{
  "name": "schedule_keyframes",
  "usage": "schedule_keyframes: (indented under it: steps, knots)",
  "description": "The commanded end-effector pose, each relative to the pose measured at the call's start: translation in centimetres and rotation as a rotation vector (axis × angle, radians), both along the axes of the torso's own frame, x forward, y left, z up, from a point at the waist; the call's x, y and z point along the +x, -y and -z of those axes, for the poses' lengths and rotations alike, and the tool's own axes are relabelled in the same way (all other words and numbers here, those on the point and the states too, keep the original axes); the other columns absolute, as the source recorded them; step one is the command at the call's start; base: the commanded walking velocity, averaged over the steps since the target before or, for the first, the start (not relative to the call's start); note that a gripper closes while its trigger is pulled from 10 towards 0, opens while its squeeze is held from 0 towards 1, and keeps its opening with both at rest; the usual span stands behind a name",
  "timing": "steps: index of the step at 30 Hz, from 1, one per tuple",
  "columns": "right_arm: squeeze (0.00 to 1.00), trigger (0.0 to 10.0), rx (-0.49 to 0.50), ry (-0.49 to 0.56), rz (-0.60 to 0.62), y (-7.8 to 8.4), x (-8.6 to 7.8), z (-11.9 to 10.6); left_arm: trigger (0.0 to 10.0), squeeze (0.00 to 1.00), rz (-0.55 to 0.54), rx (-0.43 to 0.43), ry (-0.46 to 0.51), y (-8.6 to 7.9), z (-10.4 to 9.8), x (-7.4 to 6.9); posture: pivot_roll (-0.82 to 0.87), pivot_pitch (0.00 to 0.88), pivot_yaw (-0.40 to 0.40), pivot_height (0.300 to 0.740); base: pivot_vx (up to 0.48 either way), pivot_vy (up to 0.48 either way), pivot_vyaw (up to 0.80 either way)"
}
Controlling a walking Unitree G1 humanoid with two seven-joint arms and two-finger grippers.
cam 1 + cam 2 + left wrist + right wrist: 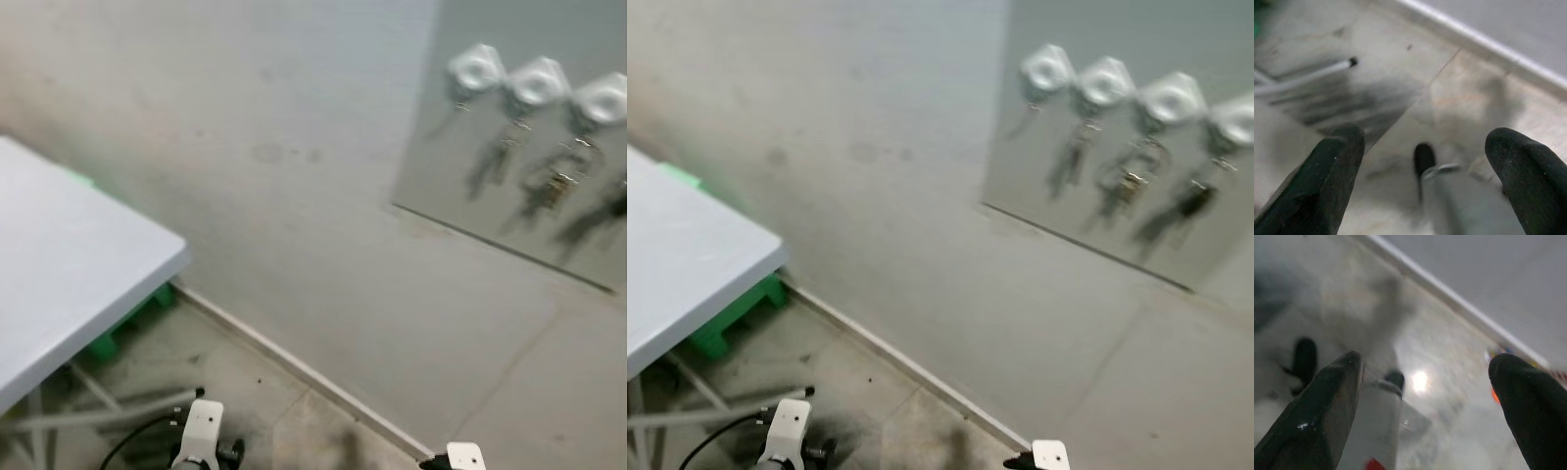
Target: Hang keys on a hook
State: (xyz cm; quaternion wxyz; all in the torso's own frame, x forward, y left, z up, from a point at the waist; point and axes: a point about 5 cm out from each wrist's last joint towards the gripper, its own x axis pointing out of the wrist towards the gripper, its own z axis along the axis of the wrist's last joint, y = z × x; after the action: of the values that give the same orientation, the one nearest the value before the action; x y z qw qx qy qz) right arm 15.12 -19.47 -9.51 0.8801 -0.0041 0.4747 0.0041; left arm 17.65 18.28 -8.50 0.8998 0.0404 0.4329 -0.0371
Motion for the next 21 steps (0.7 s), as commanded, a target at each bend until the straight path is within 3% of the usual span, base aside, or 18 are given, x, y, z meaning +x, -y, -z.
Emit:
schedule_keyframes:
  steps: [1, 21]
  knots:
    - [0.00, 10.0, -0.009, -0.016, 0.004, 0.57, -0.51, 0.11, 10.0, 0.00, 0.008, -0.003, 0.011, 0.30, -0.14, 0.35, 0.00, 0.000, -0.022, 0.740, 0.000, 0.000, 0.80]
    - [0.00, 10.0, -0.014, -0.014, -0.008, 0.78, -0.34, 0.02, 10.0, 0.00, 0.003, -0.006, 0.010, 0.42, -0.12, 0.36, 0.00, 0.000, -0.031, 0.740, 0.000, 0.000, 0.80]
